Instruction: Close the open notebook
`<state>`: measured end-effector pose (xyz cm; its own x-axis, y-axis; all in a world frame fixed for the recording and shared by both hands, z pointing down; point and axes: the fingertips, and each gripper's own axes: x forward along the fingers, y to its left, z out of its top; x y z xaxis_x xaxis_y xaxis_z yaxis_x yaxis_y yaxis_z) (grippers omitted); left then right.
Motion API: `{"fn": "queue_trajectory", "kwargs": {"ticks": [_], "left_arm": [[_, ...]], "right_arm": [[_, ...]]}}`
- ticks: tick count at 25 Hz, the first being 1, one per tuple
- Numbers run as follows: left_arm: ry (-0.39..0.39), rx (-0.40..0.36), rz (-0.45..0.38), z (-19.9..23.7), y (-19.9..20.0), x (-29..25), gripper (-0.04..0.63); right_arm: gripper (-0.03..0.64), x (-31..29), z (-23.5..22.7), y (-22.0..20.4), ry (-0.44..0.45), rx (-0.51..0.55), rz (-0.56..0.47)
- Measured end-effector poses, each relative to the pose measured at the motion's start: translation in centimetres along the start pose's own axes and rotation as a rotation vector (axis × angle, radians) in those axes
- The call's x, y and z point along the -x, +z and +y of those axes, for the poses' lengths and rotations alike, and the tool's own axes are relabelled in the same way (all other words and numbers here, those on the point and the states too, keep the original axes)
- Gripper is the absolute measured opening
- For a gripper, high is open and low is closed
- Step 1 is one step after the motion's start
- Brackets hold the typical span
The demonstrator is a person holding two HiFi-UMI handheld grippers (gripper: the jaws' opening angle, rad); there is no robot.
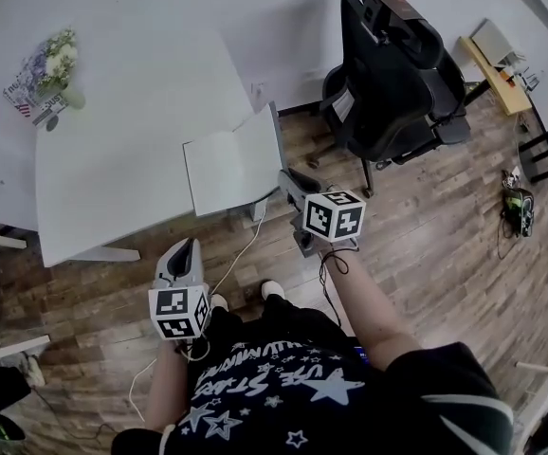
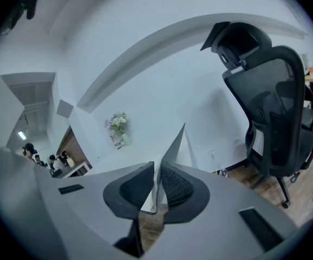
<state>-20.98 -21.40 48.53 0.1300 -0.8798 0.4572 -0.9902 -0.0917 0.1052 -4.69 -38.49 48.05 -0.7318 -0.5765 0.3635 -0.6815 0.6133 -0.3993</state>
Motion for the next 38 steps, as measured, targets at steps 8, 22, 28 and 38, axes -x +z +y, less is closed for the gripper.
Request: {"fn": "queue_trajectory", "kwargs": {"ticks": [8, 22, 28, 38], "left_arm": [[-0.042, 0.008, -0.019, 3.6, -0.7, 2.2, 0.019], [-0.096, 0.014, -0.005, 8.8, -1.9, 2.8, 0.020], [-0.101, 0.018, 0.004, 9.7, -2.2, 2.3, 0.018], [-0.076, 0.043, 0.034, 9.3, -3.6, 2.5, 0.018]], "right_arm": [[0.044, -1.5, 5.8, 0.1, -0.014, 0.165, 0.009], [0.044, -7.3, 14.1, -3.9, 0.060, 0.395, 0.128], [0.044, -9.1, 15.3, -6.0, 0.085, 0.447, 0.185], [0.050, -11.4, 16.1, -9.8, 0.092, 0.641, 0.319]]}}
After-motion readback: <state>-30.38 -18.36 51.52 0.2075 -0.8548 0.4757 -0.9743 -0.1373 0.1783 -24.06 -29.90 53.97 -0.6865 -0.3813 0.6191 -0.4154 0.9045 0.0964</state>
